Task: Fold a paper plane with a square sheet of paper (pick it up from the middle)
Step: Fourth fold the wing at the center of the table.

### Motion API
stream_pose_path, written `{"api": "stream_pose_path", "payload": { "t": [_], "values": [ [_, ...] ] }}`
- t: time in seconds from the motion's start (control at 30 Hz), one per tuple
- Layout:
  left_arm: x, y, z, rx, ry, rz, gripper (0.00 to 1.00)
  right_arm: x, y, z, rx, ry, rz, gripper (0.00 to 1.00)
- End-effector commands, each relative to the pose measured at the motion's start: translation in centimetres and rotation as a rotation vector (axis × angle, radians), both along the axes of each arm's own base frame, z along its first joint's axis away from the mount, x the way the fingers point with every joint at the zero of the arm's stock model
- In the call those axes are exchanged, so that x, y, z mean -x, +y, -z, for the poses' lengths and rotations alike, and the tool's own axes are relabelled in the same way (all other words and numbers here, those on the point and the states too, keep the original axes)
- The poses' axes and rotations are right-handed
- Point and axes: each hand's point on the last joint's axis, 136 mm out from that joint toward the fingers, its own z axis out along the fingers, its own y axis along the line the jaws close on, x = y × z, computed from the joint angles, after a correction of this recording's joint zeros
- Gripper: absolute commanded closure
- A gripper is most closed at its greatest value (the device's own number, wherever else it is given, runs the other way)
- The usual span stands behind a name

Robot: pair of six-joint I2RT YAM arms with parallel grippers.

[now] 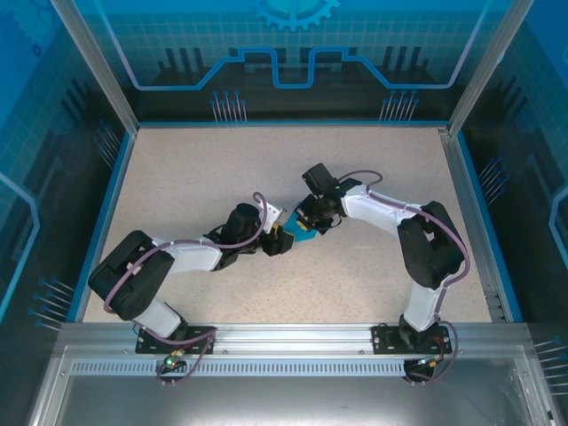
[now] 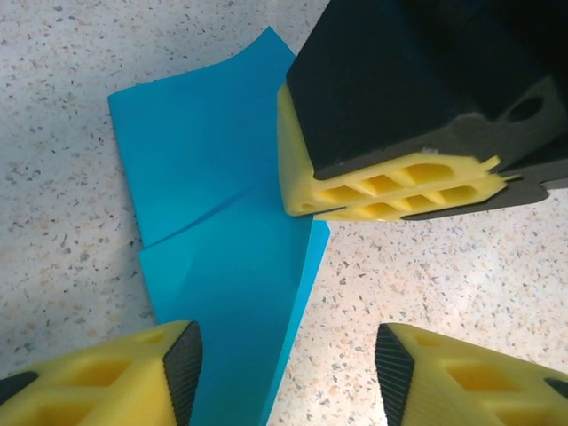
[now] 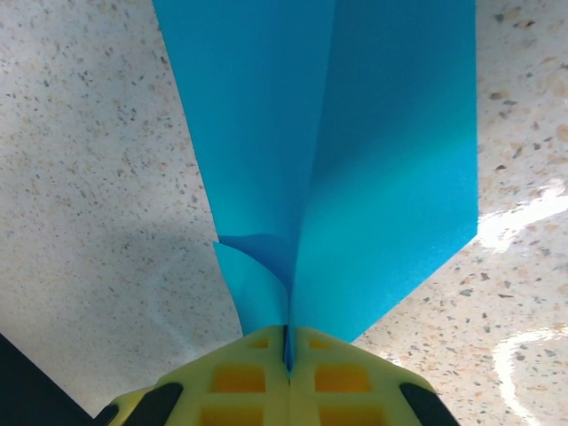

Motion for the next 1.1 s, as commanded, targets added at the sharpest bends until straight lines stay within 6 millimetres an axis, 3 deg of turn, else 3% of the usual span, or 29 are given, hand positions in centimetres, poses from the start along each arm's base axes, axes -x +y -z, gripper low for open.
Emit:
{"api": "stream_pose_path", "payload": {
  "t": [0.0, 0.3, 0.77, 0.9, 1.07],
  "values": [
    [-0.3, -0.8, -0.1, -0.005, -0.081, 0.056, 0.46, 0.1, -0.2, 0.0, -0.007, 0.057, 0.018, 1.00],
    [-1.2, -1.1, 1.1, -0.030, -0.126, 0.062, 0.63, 0.4, 0.4, 0.5, -0.036, 0.102, 0.003, 1.00],
    [-1.4, -0.9, 2.1, -0.058, -0.135, 0.059, 0.79, 0.1, 0.6, 0.3, -0.084, 0.132, 0.000, 1.00],
    [-1.4, -0.8, 2.4, -0.066, -0.125, 0.057, 0.86, -0.4, 0.0, -0.3, -0.087, 0.107, -0.002, 0.82],
    [-1.2, -1.1, 2.2, -0.028, -0.089, 0.049, 0.88, -1.0, -1.4, -1.5, -0.063, 0.044, -0.032, 0.49]
  ]
}}
